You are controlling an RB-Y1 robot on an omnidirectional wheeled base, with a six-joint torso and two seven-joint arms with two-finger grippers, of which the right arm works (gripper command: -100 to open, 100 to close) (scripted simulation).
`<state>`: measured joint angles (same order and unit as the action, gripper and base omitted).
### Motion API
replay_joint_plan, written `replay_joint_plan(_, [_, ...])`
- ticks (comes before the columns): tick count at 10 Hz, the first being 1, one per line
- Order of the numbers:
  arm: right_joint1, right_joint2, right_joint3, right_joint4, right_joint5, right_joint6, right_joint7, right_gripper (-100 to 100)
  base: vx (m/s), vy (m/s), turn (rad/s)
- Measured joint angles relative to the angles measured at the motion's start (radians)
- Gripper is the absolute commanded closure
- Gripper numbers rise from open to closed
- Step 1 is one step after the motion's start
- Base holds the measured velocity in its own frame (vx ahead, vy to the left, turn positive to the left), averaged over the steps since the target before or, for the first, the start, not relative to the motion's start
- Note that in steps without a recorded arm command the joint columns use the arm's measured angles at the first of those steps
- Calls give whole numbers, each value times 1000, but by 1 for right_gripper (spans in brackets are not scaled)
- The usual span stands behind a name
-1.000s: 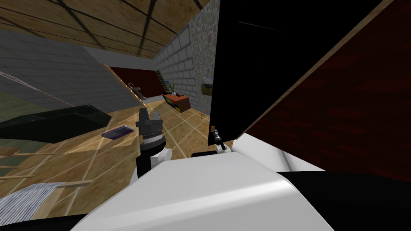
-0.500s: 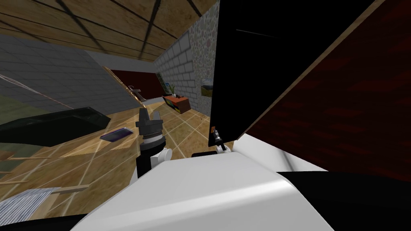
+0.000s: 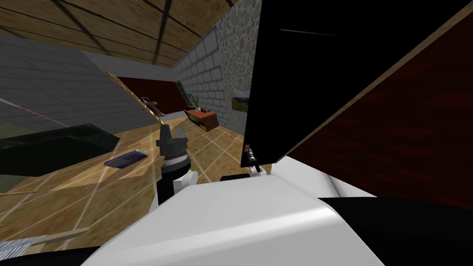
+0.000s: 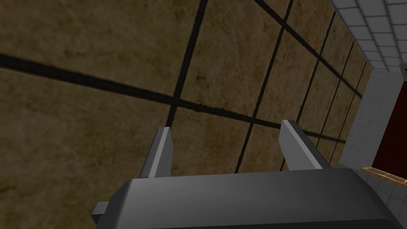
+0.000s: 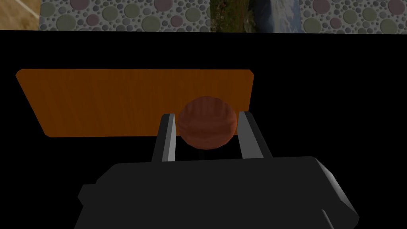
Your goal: Push the door open
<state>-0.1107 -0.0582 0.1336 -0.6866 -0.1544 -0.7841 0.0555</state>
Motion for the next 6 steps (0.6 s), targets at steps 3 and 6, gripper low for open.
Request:
replay_joint_plan(3, [-22,-1,-48,31,-21,-4,7,100,200,128,-80])
replay_joint_plan(6, [-20,1,-74,17,-32,5,15,100,139,51,-40])
